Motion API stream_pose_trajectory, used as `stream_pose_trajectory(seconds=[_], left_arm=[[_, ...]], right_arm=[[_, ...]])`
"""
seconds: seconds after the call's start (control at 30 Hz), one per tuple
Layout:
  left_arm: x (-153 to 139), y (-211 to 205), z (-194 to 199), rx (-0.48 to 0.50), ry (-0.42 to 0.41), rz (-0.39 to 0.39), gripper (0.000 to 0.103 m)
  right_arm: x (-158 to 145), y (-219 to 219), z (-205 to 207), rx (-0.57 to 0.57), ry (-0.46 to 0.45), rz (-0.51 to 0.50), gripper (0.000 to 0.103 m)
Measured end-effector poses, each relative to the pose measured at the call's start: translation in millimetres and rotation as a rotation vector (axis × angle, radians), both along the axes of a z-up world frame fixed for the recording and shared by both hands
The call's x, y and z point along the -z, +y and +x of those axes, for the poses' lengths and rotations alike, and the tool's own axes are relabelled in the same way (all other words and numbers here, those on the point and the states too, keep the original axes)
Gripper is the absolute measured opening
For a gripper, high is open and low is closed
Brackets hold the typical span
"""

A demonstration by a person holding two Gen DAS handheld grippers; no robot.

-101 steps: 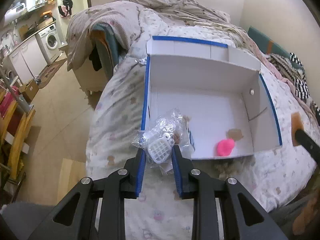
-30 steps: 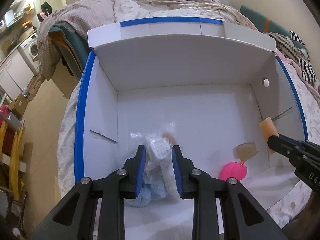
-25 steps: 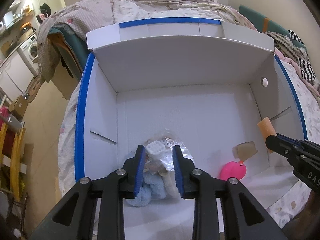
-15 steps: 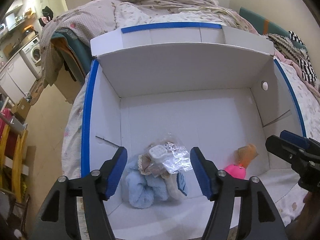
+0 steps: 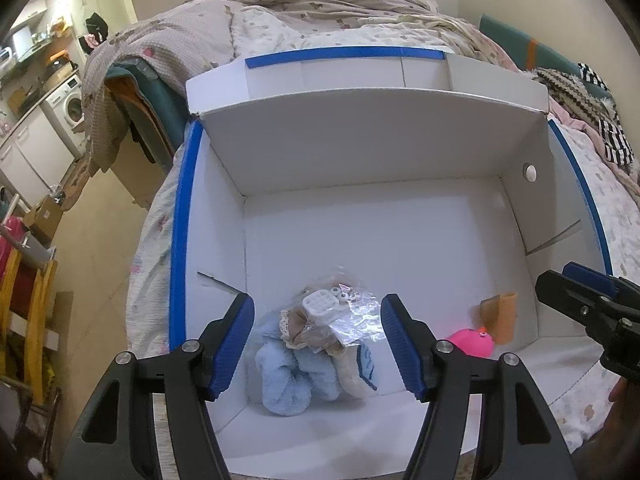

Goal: Organize soft objects
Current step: 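Open the left tool to drop the bag while the right tool drops the cylinder, then move both tools back down to the items beside the box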

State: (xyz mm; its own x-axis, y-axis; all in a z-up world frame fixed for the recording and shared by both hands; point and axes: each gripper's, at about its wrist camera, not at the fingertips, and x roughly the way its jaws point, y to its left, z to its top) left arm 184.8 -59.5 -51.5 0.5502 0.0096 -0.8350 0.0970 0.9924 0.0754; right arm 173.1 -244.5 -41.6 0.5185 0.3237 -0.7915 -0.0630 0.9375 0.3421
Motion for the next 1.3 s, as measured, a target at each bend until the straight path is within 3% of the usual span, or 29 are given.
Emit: stream_pose_trajectory(seconds=[0.7,1.3], left_arm=[[-25.8,16.8,-55.6,-0.009,-0.076,0.011,0.063],[-16.3,37.8,-105.4,-0.070,-0.018,-0.054,0.063]], right_arm=[[-19.7,-21.5,-43.3,0.047,-0.038,0.019,0.075],[-12.5,-29.8,-96.6,0.045,0.014,0.028,0.075]])
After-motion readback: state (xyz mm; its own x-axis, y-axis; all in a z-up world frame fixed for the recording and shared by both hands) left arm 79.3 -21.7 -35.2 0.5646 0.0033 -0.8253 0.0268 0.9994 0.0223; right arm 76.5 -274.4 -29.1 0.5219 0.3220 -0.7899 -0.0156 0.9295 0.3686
